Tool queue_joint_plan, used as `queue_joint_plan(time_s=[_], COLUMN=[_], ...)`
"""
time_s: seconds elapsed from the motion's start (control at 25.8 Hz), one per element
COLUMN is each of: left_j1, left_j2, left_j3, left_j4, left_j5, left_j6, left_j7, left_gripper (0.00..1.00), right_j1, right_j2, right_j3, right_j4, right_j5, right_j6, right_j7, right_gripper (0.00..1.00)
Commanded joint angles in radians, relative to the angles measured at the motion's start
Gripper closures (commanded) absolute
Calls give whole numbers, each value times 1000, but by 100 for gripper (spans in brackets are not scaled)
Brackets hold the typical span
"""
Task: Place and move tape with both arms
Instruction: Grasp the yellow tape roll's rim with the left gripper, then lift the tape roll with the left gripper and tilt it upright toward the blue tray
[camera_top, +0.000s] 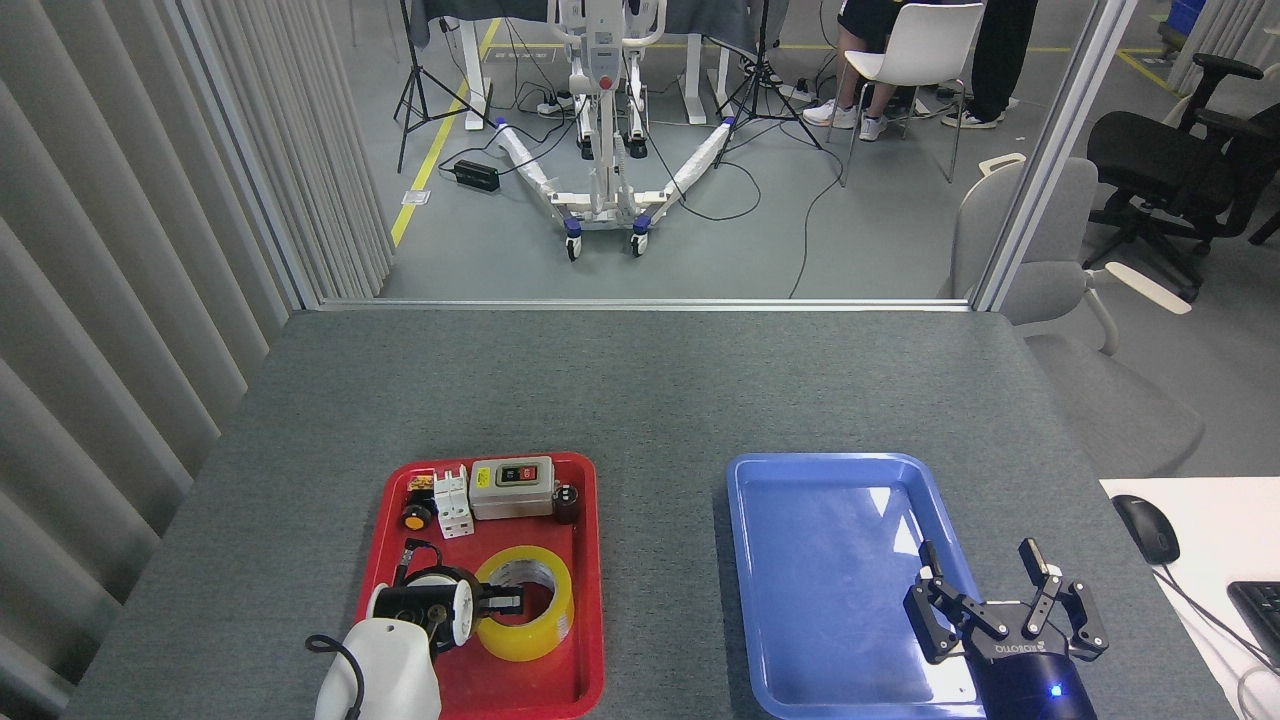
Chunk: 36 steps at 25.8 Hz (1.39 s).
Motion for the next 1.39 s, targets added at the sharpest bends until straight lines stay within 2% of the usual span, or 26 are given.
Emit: queue_joint_plan(time_s=[0.0, 0.08, 0.19, 0.31, 0.43, 0.58, 0.7, 0.77, 0.85, 0.93, 1.08, 1.16, 1.24, 1.36], left_j1=[1, 1, 5, 9, 18, 63, 80, 103, 143, 161, 215, 230, 242, 259], left_j2=[9, 12, 22, 28, 37, 40, 43, 40, 46, 60, 52, 52, 52, 51], left_j3=[0, 0, 0, 3, 31, 130, 129, 130, 133, 133, 121, 94, 74, 74], left_j4=[-1, -1, -6, -18, -43, -119, -173, -241, -290, -317, -348, -354, -353, -354], left_j5=[-6, -11, -11, 5, 95, 445, 528, 591, 860, 1051, 1213, 1235, 1241, 1315], left_j6=[-5, -13, -30, -42, -54, -59, -93, -195, -329, -401, -446, -435, -424, -384], left_j7=[1, 1, -4, -10, -11, -1, 9, 9, -1, -30, -102, -114, -116, -117], left_gripper=[52, 63, 69, 84, 100, 100, 100, 100, 100, 100, 100, 100, 100, 100], right_j1=[-3, -2, -2, 0, -2, -2, -2, 0, 1, 1, 1, 1, 3, 4], right_j2=[-2, -3, -14, -32, -34, -46, -52, -68, -75, -78, -78, -80, -88, -123], right_j3=[16, 16, 16, 17, 17, 17, 17, 17, 17, 17, 19, 17, 16, 17], right_j4=[0, 1, 1, 1, 3, 3, 3, 6, 6, 6, 6, 0, -8, -13], right_j5=[4, 5, 16, 24, 21, 19, 18, 16, 16, 15, 13, 8, -36, -168], right_j6=[12, 14, 26, 51, 54, 45, 45, 45, 43, 43, 26, -23, -104, -245], right_j7=[-1, -1, -1, -1, -3, -9, -9, -9, -10, -10, -12, -14, -15, -14], right_gripper=[0, 0, 0, 0, 0, 0, 0, 0, 0, 0, 0, 0, 0, 0])
